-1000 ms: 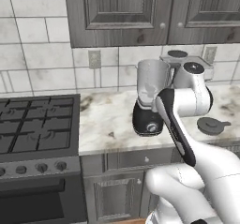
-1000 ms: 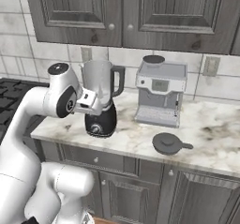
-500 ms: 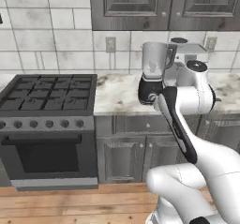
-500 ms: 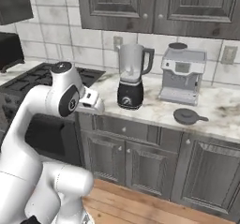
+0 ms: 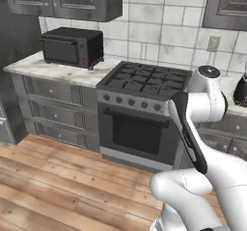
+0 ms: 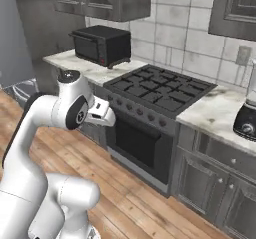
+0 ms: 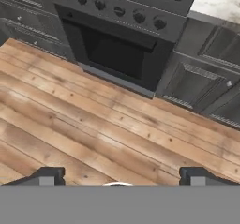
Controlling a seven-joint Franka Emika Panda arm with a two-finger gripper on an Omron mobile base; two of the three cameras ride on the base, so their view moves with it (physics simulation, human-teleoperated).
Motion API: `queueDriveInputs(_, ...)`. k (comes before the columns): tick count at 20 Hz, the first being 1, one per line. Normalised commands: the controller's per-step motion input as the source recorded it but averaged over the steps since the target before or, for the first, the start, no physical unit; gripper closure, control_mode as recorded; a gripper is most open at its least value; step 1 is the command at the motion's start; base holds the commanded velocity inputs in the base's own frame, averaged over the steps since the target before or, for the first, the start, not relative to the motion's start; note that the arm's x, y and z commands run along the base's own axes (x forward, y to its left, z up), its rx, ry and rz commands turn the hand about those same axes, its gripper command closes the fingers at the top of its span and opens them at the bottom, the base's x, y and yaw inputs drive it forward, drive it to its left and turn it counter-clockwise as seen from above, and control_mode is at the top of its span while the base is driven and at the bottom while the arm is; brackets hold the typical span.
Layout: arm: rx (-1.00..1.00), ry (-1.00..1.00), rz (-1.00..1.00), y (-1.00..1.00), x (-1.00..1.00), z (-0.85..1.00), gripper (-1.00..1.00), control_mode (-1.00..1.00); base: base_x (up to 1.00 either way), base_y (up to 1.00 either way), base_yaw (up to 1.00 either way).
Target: Grab the lemon wedge and garlic from the fridge, place them in the blender, close the lid, and turn on the blender to create a marinade.
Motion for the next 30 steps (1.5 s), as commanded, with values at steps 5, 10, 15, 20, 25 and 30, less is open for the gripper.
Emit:
queueDriveInputs(5, 0.0, 0.0, 0.0, 0.0, 0.0, 0.0, -1.0, 1.0, 0.28, 1.0, 0.46)
queueDriveInputs(10, 0.0, 0.0, 0.0, 0.0, 0.0, 0.0, -1.0, 1.0, 0.68, 1.0, 0.34)
queueDriveInputs(15, 0.0, 0.0, 0.0, 0.0, 0.0, 0.0, -1.0, 1.0, 0.93, 1.0, 0.25)
queueDriveInputs(20, 0.0, 0.0, 0.0, 0.0, 0.0, 0.0, -1.0, 1.0, 0.91, 1.0, 0.25)
queueDriveInputs(25, 0.0, 0.0, 0.0, 0.0, 0.0, 0.0, -1.0, 1.0, 0.88, 1.0, 0.26)
queueDriveInputs(30, 0.0, 0.0, 0.0, 0.0, 0.0, 0.0, -1.0, 1.0, 0.88, 1.0, 0.25)
